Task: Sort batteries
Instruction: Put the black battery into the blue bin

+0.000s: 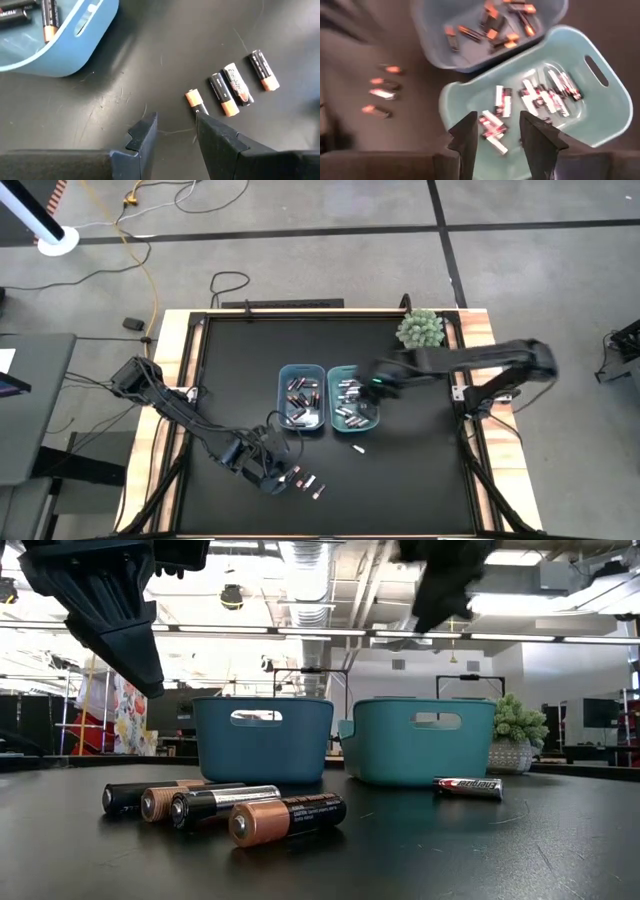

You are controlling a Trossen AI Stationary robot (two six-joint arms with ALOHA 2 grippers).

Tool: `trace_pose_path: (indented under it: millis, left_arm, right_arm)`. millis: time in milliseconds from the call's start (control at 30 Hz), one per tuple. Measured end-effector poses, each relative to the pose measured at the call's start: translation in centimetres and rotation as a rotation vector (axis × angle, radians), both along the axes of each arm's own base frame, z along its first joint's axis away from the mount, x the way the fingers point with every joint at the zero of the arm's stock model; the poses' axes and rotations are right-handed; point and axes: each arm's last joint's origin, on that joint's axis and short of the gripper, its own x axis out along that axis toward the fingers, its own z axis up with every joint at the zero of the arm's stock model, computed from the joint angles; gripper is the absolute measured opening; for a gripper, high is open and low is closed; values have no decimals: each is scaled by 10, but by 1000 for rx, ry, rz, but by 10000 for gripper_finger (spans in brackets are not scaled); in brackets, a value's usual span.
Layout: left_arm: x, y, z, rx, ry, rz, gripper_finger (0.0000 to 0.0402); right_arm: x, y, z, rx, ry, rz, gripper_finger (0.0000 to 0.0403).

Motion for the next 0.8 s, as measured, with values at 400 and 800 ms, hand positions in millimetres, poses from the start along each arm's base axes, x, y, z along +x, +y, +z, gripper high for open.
trace_pose_path:
  millis: [400,800]
  left_arm:
    - [0,-3,1,-98,-33,128,126]
    - [11,-20,-19,-243,-81,276,122]
  right_arm:
    - [-116,67,3,74,-227,-43,141]
    - [-157,104,-62,128,-227,-91,137]
